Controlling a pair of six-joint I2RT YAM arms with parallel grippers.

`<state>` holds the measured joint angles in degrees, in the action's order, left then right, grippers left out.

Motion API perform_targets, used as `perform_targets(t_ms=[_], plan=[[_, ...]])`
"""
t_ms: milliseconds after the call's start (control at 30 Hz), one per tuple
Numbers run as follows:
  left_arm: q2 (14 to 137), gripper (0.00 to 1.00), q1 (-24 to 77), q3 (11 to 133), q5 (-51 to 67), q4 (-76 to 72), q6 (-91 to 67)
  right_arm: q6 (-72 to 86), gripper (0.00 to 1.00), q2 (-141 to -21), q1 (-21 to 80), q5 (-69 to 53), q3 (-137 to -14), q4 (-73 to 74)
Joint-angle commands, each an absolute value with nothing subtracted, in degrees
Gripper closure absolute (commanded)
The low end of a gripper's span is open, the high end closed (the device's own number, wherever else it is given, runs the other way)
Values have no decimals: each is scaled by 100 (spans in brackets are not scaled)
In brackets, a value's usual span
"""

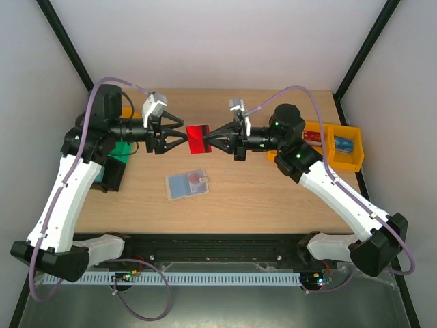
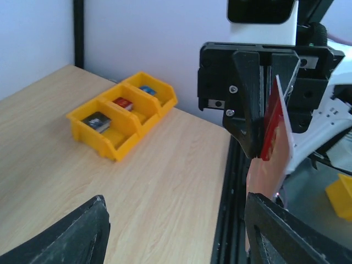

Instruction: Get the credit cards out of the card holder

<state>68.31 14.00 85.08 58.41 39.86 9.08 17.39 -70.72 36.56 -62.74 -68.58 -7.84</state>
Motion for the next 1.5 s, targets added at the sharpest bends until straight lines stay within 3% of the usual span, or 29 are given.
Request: perform_targets(t_ms=[0, 133, 300, 500, 867, 967, 1233, 1467], plan=[[7129, 32, 1681, 8704, 6155, 4523, 1235, 2755, 98, -7065, 3744, -6114, -6542, -2532], [7181, 33, 1774, 8897, 6420, 4684, 1472, 3499, 98, -7093, 3761, -5692, -6263, -3645], [7209, 43, 1784, 8958, 6511, 4619, 1382, 4091, 98, -7245, 3823, -5411, -6039, -4559], [7122, 36, 1784, 8962, 6599, 5118, 2132, 3227, 98, -7119, 3828, -4876, -6241, -3404], [7223, 34, 1779, 9246, 6803, 5066, 2111, 3485, 98, -7208, 3823, -5434, -6303, -3663], [7254, 45, 1769, 9266, 6751, 4811, 1792, 3584, 98, -7260, 3830, -5531, -6306, -3728], [7348, 97, 1767, 9308, 7000, 4570, 1497, 4011, 98, -7405, 3891, -5600, -6209, -4249], [7257, 98, 1754, 9158, 6480, 4588, 1480, 3584, 98, -7339, 3894, -5300, -6340, -3578]])
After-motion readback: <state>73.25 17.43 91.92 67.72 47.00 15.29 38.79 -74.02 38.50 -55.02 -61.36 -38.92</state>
